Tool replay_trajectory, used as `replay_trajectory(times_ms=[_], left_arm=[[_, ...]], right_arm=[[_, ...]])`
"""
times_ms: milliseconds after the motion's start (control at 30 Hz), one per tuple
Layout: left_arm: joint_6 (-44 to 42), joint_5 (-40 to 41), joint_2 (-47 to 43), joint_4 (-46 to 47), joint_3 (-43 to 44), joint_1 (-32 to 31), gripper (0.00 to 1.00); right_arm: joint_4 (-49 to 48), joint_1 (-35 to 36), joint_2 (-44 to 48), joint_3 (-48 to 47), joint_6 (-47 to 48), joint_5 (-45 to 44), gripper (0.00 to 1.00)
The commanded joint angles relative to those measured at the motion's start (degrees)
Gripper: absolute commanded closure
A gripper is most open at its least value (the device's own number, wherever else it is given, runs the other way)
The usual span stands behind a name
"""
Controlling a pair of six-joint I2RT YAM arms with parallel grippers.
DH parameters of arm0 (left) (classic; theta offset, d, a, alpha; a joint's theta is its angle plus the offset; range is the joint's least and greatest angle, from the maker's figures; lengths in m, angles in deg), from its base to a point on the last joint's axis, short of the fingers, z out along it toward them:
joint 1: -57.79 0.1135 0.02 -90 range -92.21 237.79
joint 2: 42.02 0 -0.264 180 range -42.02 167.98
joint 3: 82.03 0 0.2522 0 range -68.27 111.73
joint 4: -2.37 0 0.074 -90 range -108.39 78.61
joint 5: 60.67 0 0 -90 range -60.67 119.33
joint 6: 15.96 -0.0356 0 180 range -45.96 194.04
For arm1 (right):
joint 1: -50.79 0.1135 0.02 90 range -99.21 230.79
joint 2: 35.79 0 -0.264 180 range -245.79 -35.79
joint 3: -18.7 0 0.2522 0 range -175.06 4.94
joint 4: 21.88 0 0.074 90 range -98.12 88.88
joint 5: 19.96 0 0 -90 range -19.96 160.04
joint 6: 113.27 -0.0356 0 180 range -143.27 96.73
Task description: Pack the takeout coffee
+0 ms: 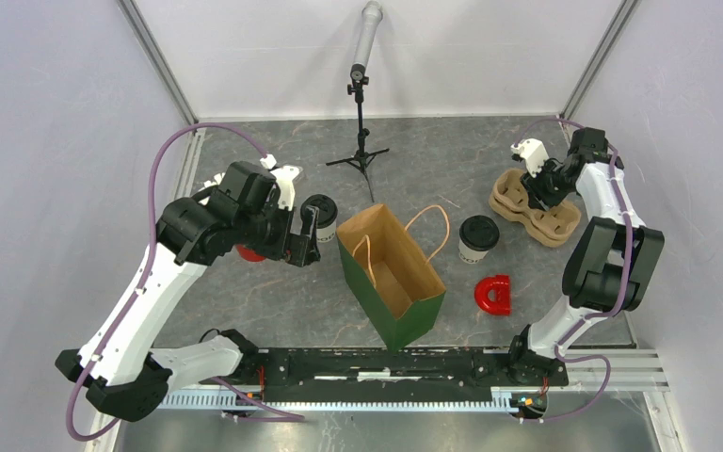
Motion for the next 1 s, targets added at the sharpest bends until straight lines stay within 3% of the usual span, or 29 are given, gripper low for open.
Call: replay_trajectory(times_ms=[0,267,500,967], left_arm=[[1.88,0.17,-2.05,1.29,-0.33,0.12,0.0],[2.47,0.95,-2.92,0.76,-0.67,0.13,0.0],[2.57,-0.1,-2.44,1.04,-0.48,0.16,0.0],[2.44,-0.79,-1.76,1.48,-0.83,0.12,0.0]], right_arm=[[0.46,0.36,3.9,0.13,-1.38,2.84,0.69],[-1.46,0.51,5.06,-1.33,-4.79,1.87,0.67],[-0.98,1.96,3.38,3.04,-0.72,0.42,0.59],[0.77,2.01,2.28,-2.71,-1.89,-0.84,0.56]])
